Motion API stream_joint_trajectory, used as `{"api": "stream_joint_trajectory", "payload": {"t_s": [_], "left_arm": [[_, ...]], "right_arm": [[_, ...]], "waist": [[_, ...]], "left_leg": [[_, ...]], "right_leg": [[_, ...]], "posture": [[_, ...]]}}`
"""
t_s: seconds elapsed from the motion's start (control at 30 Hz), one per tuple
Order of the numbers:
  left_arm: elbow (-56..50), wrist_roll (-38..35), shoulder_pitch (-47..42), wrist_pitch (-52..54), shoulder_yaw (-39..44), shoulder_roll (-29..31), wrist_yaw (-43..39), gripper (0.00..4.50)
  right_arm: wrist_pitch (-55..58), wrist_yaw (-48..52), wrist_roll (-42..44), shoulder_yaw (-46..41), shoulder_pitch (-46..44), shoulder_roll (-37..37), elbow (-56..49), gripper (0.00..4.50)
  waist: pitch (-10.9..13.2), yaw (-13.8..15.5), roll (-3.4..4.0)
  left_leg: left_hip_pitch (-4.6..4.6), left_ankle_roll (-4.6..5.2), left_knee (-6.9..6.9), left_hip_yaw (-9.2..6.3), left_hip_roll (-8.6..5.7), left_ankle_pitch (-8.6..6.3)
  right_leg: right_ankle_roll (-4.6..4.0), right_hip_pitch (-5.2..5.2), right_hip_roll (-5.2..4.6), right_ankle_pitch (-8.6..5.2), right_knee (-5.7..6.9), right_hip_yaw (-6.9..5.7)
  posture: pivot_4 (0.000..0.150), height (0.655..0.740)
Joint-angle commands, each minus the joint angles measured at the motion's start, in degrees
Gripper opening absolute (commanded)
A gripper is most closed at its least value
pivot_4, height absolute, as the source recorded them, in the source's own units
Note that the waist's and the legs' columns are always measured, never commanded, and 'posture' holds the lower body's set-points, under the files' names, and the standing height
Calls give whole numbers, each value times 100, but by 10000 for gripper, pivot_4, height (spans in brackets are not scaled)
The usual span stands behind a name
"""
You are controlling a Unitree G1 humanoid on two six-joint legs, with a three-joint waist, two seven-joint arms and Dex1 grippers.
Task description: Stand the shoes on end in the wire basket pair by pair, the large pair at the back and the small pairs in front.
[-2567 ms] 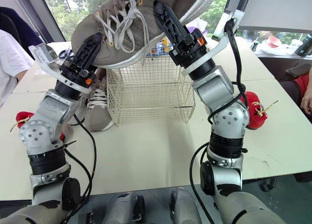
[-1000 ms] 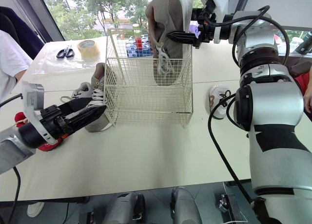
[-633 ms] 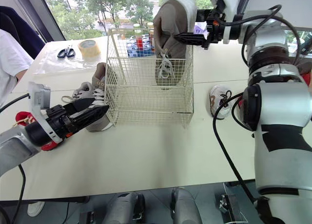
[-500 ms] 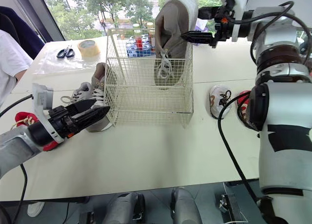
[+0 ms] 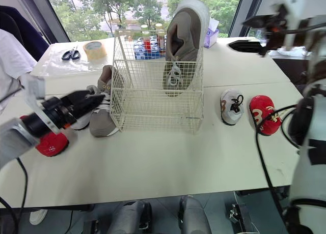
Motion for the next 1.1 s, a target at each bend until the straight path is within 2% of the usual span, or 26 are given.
{"api": "stream_joint_trajectory", "payload": {"t_s": [0.03, 0.1, 0.2, 0.3, 0.43, 0.53, 0.63, 0.77, 0.93, 1.03, 1.1], "left_arm": [[767, 219, -773, 555, -175, 643, 8, 45000], [1458, 681, -1610, 953, -828, 874, -249, 45000], [2653, 1659, -3110, 1528, -2045, 895, -964, 45000], [3976, 2698, -4477, 1808, -3051, 564, -1637, 45000], [6342, 4370, -6113, 1187, -4098, -281, -2561, 45000], [7667, 5319, -6645, 416, -4424, -826, -2980, 45000], [8607, 5874, -6925, -227, -4331, -1322, -3216, 45000], [9326, 6485, -7037, -864, -4195, -1764, -3372, 45000], [9833, 6970, -6863, -1387, -3843, -2266, -2906, 45000], [9915, 7209, -6790, -1653, -3665, -2409, -2764, 36681], [9942, 7332, -6780, -1722, -3541, -2437, -2693, 26564]], "right_arm": [[1660, 430, 1052, -587, 708, -279, -2129, 44815], [3192, 461, 2056, -875, 1581, -251, -4133, 44815], [4755, -36, 3248, -1071, 2619, -20, -6627, 44815], [5347, -643, 3806, -1112, 3345, 241, -8051, 44815], [5680, -1554, 4210, -995, 4304, 576, -9531, 44815], [6006, -2212, 4684, -1181, 4541, 852, -10024, 44815], [6115, -2691, 4805, -1230, 4772, 852, -10309, 44815], [6172, -3166, 5075, -1325, 4917, 851, -10429, 44815], [6071, -3662, 5428, -1443, 4860, 884, -10464, 44815], [6031, -3921, 5759, -1609, 4752, 881, -10419, 45000], [6036, -4094, 5905, -1574, 4680, 862, -10416, 45000]], "waist": [[0, -19, 2], [-2, -59, 3], [-4, -90, 11], [-8, -44, -2], [-10, 77, -11], [-9, 81, -19], [-5, 74, -30], [-3, 55, -41], [-4, 69, -44], [-4, 73, -44], [-5, 72, -45]], "left_leg": [[11, 8, -2, -1, 4, -4], [20, 12, -3, 9, 9, -7], [37, 4, -2, -5, 9, -2], [49, -8, 5, -3, -8, 5], [37, -10, 13, -2, -14, 7], [22, -1, 18, 4, -26, 4], [16, 8, 18, 11, -25, -1], [0, 18, 18, 11, -22, -7], [-3, 22, 19, 2, -19, -9], [-2, 24, 21, -4, -14, -10], [-2, 24, 22, -5, -11, -10]], "right_leg": [[0, 13, 4, 0, 1, -2], [1, 19, 8, 0, 5, 1], [2, 37, 12, 1, 26, -10], [3, 39, 13, -2, 58, -16], [1, 34, 10, -3, 57, -20], [2, 22, 0, -3, 54, -15], [3, 14, -2, -3, 48, -12], [4, -5, -3, -3, 43, -10], [4, -13, -4, -2, 52, -9], [4, -12, -6, -2, 55, -9], [4, -12, -6, -2, 56, -9]], "posture": [[1500, 7400], [1500, 7400], [1500, 7400], [1500, 7400], [1500, 7400], [1500, 7400], [1500, 7400], [1500, 7400], [1500, 7400], [1500, 7400], [1500, 7400]]}}
